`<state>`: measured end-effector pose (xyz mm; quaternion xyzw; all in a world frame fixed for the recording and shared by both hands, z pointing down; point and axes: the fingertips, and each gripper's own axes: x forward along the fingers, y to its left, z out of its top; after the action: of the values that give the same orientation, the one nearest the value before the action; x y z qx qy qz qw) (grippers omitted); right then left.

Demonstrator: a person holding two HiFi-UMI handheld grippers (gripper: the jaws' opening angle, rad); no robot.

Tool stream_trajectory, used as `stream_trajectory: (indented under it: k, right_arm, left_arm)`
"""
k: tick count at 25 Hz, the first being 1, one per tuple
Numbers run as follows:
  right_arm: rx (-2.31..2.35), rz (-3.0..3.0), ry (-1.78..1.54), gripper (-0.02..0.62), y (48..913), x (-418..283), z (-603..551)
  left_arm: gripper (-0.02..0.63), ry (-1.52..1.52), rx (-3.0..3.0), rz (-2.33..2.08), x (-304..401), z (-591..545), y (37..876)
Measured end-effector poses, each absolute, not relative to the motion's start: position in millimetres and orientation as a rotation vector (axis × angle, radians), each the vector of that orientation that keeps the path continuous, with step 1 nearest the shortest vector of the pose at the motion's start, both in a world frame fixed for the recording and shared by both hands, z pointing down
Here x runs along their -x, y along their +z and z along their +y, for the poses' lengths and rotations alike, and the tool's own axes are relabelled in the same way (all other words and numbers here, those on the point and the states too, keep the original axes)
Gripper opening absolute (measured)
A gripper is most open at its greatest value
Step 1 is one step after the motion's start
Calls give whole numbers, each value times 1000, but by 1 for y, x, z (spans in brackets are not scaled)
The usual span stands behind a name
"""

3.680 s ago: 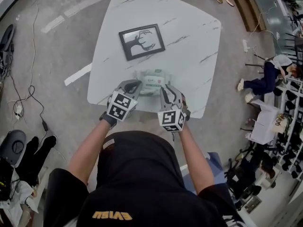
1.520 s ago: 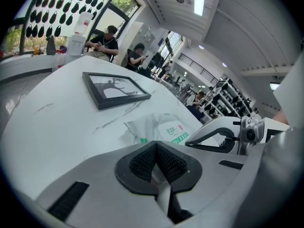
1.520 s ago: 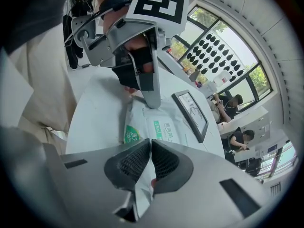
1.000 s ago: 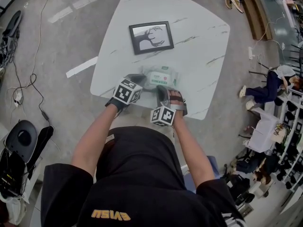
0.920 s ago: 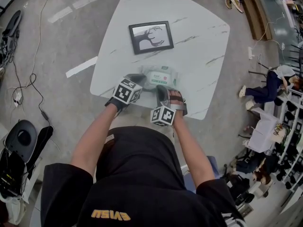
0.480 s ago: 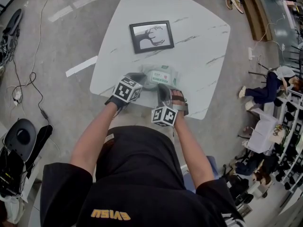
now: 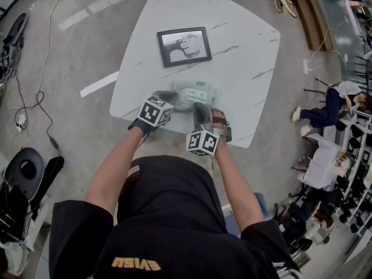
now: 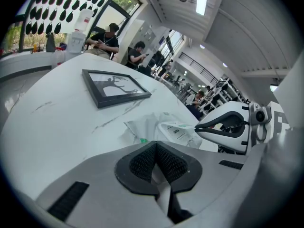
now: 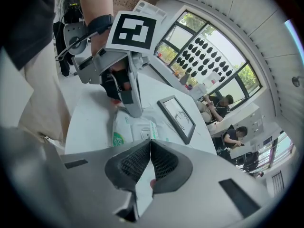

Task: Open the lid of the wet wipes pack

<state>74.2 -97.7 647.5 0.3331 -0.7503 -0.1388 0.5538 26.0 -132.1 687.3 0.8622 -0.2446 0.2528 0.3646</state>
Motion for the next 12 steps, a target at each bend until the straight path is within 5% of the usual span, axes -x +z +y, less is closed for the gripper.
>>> stream_trajectory:
  k: [12]
  right_arm:
    - [-857,-1803,-309,8,632,-81,-114]
  left_arm:
    - [14,648,-2220,-631,-27,-132,688]
